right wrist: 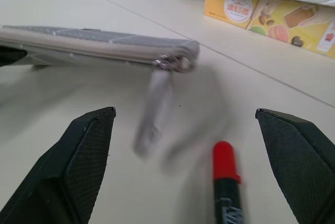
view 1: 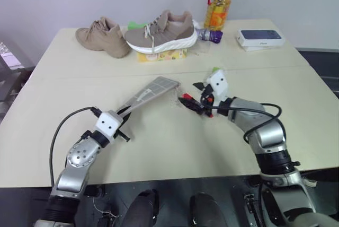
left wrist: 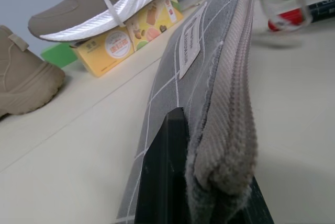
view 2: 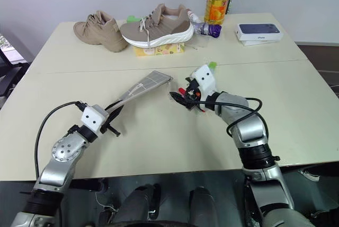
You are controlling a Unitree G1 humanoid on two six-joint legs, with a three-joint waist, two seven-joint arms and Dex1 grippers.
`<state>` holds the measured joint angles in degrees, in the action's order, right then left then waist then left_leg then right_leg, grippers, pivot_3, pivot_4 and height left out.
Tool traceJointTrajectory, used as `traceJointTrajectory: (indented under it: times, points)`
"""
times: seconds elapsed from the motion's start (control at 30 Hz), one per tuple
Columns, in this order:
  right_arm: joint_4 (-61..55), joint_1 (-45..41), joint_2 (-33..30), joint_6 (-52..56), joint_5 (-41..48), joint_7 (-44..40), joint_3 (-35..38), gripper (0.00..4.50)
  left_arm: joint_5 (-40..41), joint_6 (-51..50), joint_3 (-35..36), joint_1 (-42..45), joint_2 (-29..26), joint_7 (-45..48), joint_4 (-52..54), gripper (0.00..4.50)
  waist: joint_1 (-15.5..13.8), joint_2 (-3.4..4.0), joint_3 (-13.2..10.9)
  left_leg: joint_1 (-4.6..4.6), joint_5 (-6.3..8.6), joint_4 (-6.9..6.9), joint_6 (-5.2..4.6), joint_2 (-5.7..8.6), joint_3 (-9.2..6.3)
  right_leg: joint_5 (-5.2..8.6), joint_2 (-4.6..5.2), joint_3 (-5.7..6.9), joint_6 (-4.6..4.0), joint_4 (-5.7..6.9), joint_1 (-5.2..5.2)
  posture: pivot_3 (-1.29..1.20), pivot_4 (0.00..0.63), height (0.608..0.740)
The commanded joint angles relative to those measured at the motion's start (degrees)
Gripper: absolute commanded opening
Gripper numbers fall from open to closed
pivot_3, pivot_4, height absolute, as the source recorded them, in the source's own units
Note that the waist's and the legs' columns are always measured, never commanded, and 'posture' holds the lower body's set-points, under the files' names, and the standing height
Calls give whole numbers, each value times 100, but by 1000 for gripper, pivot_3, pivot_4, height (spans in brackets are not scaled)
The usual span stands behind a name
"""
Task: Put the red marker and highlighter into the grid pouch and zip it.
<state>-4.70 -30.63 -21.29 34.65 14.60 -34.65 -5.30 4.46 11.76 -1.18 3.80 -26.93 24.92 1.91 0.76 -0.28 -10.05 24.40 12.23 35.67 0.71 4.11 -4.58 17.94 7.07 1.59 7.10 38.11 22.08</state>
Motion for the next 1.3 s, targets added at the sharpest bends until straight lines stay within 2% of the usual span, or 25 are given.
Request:
traceJointTrajectory:
  times: [0.03,0.07,0.17,0.2,0.37,0.4,0.6,0.83,1.13,1.3]
  points:
    - [-25,-116,190,80,-5,238,35,4447,-29,27,50,-19,16,49,220,0,-8,0,0,0,0,0,0,0,0,0,0,0,0,0,0,0,150,739]
    - [-18,-115,230,101,5,260,28,4447,-29,22,55,-25,25,58,232,0,-12,0,0,0,0,1,1,0,0,0,0,0,0,0,-1,0,150,739]
    - [69,-144,331,121,2,312,21,3570,-28,15,49,-7,62,78,249,0,-11,0,0,0,0,1,1,1,0,0,0,0,0,-1,-1,0,150,739]
    - [97,-155,372,129,19,333,31,3136,-32,12,45,-1,75,82,250,0,-8,0,0,0,0,1,1,1,0,0,0,0,0,-1,-1,0,150,739]
    - [173,-194,507,83,10,403,22,335,-76,21,29,26,124,127,248,0,-1,0,0,0,-1,0,1,0,0,0,0,0,0,0,0,0,150,739]
    - [159,-189,520,85,10,408,17,57,-81,18,32,26,130,131,249,0,-3,0,0,0,-1,0,1,1,0,0,0,0,0,0,0,0,150,739]
    - [-10,-162,538,93,13,320,-99,57,-183,-2,9,82,165,103,203,0,-3,0,0,0,-1,0,1,1,0,0,0,0,0,0,0,0,150,739]
    - [-745,-139,326,104,-40,-197,-783,57,-495,-171,-133,339,404,-87,64,0,-5,0,0,0,-1,0,2,1,0,0,0,1,0,0,1,0,150,739]
    - [-1301,-402,394,148,-195,-549,-1673,57,-938,-398,-413,802,978,-531,-222,0,-4,-2,1,0,-1,2,2,2,-2,0,0,2,0,0,0,0,150,739]
    - [-1331,-521,520,131,-241,-607,-1854,57,-1047,-420,-473,846,1115,-634,-250,0,-9,-3,1,1,-1,2,2,3,-1,0,0,2,0,0,0,0,150,739]
